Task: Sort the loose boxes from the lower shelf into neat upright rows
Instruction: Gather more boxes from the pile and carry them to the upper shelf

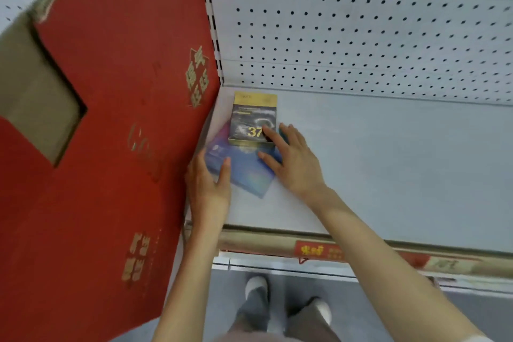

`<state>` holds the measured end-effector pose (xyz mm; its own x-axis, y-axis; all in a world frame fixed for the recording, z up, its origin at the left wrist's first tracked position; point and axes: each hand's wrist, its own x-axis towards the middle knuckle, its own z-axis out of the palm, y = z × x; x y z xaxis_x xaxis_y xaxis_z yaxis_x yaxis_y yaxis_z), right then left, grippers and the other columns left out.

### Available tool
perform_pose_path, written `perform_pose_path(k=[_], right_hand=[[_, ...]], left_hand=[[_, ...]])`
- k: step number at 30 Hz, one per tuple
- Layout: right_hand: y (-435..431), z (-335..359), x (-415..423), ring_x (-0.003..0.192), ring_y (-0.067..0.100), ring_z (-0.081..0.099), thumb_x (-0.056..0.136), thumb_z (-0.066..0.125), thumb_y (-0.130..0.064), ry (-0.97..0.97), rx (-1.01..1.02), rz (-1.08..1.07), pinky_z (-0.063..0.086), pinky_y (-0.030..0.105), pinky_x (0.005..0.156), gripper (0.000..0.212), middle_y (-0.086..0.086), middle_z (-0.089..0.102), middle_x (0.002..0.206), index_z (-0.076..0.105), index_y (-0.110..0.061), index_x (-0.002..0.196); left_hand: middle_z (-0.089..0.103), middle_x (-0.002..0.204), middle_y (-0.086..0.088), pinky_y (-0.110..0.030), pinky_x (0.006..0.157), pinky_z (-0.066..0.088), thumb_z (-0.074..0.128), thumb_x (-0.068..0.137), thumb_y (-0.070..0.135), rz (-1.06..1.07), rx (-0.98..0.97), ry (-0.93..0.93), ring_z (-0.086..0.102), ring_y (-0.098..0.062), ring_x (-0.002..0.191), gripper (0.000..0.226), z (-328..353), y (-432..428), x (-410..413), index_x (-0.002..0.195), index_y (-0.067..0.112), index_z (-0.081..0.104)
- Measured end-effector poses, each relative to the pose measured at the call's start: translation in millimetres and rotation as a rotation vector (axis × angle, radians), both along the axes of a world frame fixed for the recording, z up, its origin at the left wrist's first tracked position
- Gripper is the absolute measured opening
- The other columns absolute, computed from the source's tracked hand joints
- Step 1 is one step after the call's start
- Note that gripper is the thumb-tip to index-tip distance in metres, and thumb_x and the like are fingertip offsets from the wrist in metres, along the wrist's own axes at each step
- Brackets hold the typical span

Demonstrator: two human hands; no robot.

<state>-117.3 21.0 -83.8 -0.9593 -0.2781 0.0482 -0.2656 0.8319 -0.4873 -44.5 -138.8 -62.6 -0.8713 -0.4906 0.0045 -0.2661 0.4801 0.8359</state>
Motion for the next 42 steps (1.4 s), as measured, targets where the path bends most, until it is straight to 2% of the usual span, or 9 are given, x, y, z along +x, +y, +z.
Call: perform_pose_path(k=[9, 15, 18, 21, 24, 30, 34, 39, 42], right_hand=[[40, 4, 70, 0.147, 0.010, 0.013, 0.094, 0.046, -0.051, -0.054, -0.106, -0.159, 0.034, 0.033, 0.107, 0.054, -0.012, 0.025, 0.157, 0.037, -0.036, 0.145], [79, 12, 115, 0.117, -0.013, 0.046, 0.094, 0.058, -0.034, -0.103, -0.661, -0.502, 0.040, 0.013, 0.100, 0.030, -0.015, 0.049, 0.128, 0.056, -0.033, 0.124], [80, 14, 107, 0.115, 0.001, 0.051, 0.094, 0.060, -0.025, -0.165, -0.871, -0.764, 0.040, 0.011, 0.089, 0.040, -0.006, 0.051, 0.128, 0.049, -0.020, 0.133], [76, 13, 94, 0.105, 0.015, 0.062, 0.086, 0.064, -0.038, -0.164, -0.877, -0.803, 0.046, 0.022, 0.081, 0.033, 0.004, 0.065, 0.114, 0.060, -0.020, 0.113], [77, 11, 92, 0.113, 0.014, 0.054, 0.080, 0.062, -0.045, -0.146, -0.786, -0.789, 0.044, 0.022, 0.091, 0.042, 0.003, 0.060, 0.115, 0.066, -0.019, 0.112], [93, 28, 93, 0.107, 0.008, 0.058, 0.091, 0.063, -0.023, -0.169, -0.939, -0.768, 0.042, 0.024, 0.089, 0.012, -0.001, 0.066, 0.110, 0.070, -0.033, 0.091], [121, 52, 104, 0.103, -0.012, 0.057, 0.090, 0.064, -0.025, -0.105, -1.128, -0.805, 0.043, 0.017, 0.088, 0.026, -0.018, 0.065, 0.117, 0.064, -0.028, 0.116], [181, 80, 133, 0.111, 0.006, 0.060, 0.076, 0.077, -0.034, -0.054, -1.169, -0.910, 0.050, 0.028, 0.091, 0.062, -0.009, 0.061, 0.121, 0.046, -0.038, 0.129], [226, 88, 163, 0.099, 0.013, 0.068, 0.083, 0.071, -0.028, -0.238, -1.314, -0.932, 0.056, 0.030, 0.079, 0.048, 0.000, 0.069, 0.116, 0.054, -0.021, 0.127]], left_hand=[[0.053, 0.132, -0.018, -0.033, 0.104, 0.025, 0.030, 0.068, 0.075, -0.067, -0.085, -0.137, 0.040, -0.035, 0.126, 0.092, 3, 13, -4, 0.130, 0.011, 0.053], [0.051, 0.127, -0.013, -0.042, 0.101, 0.030, 0.038, 0.087, 0.066, -0.254, -0.240, -0.351, 0.038, -0.035, 0.121, 0.060, 12, 42, -11, 0.120, 0.021, 0.060], [0.049, 0.128, -0.016, -0.042, 0.100, 0.033, 0.036, 0.088, 0.065, -0.373, -0.213, -0.414, 0.039, -0.036, 0.121, 0.060, 10, 63, -24, 0.115, 0.018, 0.061], [0.051, 0.123, -0.018, -0.040, 0.098, 0.036, 0.044, 0.084, 0.067, -0.422, -0.174, -0.407, 0.043, -0.036, 0.119, 0.067, 12, 88, -29, 0.114, 0.009, 0.058], [0.056, 0.112, -0.011, -0.039, 0.089, 0.045, 0.050, 0.076, 0.073, -0.430, -0.023, -0.415, 0.053, -0.031, 0.106, 0.072, 19, 104, -28, 0.109, 0.008, 0.051], [0.057, 0.096, 0.001, -0.040, 0.089, 0.050, 0.067, 0.073, 0.061, -0.379, 0.132, -0.439, 0.058, -0.027, 0.096, 0.058, 35, 123, -31, 0.106, 0.018, 0.046], [0.068, 0.093, 0.004, -0.031, 0.074, 0.047, 0.073, 0.073, 0.050, -0.449, 0.329, -0.257, 0.063, -0.019, 0.090, 0.038, 46, 136, -23, 0.094, 0.022, 0.058], [0.073, 0.085, 0.012, -0.012, 0.067, 0.049, 0.068, 0.085, 0.024, -0.543, 0.556, -0.075, 0.066, 0.000, 0.076, 0.009, 81, 189, 11, 0.094, 0.024, 0.066], [0.072, 0.077, 0.019, -0.006, 0.062, 0.045, 0.065, 0.086, 0.020, -0.611, 0.584, -0.028, 0.063, 0.006, 0.070, 0.009, 88, 235, 36, 0.093, 0.025, 0.067]])
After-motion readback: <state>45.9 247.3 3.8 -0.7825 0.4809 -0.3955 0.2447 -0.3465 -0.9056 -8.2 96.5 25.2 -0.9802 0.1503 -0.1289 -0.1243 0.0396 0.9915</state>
